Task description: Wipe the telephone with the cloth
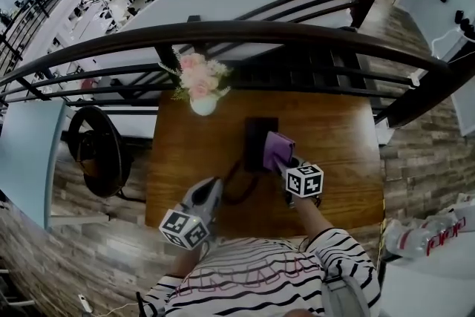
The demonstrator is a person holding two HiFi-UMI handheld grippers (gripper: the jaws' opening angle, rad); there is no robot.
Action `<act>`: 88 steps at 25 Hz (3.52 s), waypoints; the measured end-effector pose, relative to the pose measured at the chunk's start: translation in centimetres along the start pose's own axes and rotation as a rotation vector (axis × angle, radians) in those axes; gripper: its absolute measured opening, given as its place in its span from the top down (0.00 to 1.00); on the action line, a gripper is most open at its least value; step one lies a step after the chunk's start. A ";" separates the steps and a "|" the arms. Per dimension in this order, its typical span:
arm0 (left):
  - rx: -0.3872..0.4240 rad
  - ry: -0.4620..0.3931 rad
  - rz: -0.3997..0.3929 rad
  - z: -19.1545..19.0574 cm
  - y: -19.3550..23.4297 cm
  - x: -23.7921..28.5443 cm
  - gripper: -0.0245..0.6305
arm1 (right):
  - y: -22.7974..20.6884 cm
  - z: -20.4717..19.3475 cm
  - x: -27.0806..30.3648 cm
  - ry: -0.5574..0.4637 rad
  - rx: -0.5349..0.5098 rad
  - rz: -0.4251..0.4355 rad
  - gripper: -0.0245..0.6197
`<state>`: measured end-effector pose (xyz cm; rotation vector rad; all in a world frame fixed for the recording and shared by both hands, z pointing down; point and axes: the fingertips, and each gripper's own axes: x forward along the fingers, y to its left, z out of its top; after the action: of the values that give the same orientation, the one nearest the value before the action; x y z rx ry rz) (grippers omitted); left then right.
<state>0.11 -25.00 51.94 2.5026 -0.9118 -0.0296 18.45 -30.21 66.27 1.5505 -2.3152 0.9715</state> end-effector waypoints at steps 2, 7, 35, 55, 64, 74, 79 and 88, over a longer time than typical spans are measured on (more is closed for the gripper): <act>0.004 -0.004 0.016 0.1 0.2 -0.8 0.96 | 1.9 0.0 0.4 -0.007 -0.005 0.040 0.88; 0.001 -0.016 0.055 0.3 0.7 -3.1 0.96 | 6.4 -1.3 2.4 0.022 -0.024 0.127 0.88; -0.009 0.036 -0.063 -1.9 -1.7 1.1 0.96 | -3.1 -6.3 -1.7 0.092 0.036 -0.091 0.88; 0.068 0.014 -0.117 0.1 -3.0 -1.9 0.96 | 5.7 -0.9 -8.3 -0.173 0.087 0.002 0.88; 0.083 0.018 -0.205 -0.6 -5.4 -5.7 0.96 | 12.2 -1.1 -15.4 -0.325 0.091 -0.017 0.88; 0.085 0.027 -0.264 -1.8 -7.6 -11.2 0.96 | 18.6 -5.4 -21.0 -0.393 0.133 -0.046 0.88; 0.080 0.034 -0.270 -3.1 -7.8 -13.7 0.96 | 20.6 -7.8 -22.2 -0.401 0.145 -0.053 0.88; 0.079 0.051 -0.270 -4.7 -8.5 -17.6 0.96 | 23.6 -9.9 -24.1 -0.422 0.121 -0.071 0.88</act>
<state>-7.66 -6.56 50.00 2.6697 -0.5597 -0.0177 6.30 -0.34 52.26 2.0411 -2.4812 0.8471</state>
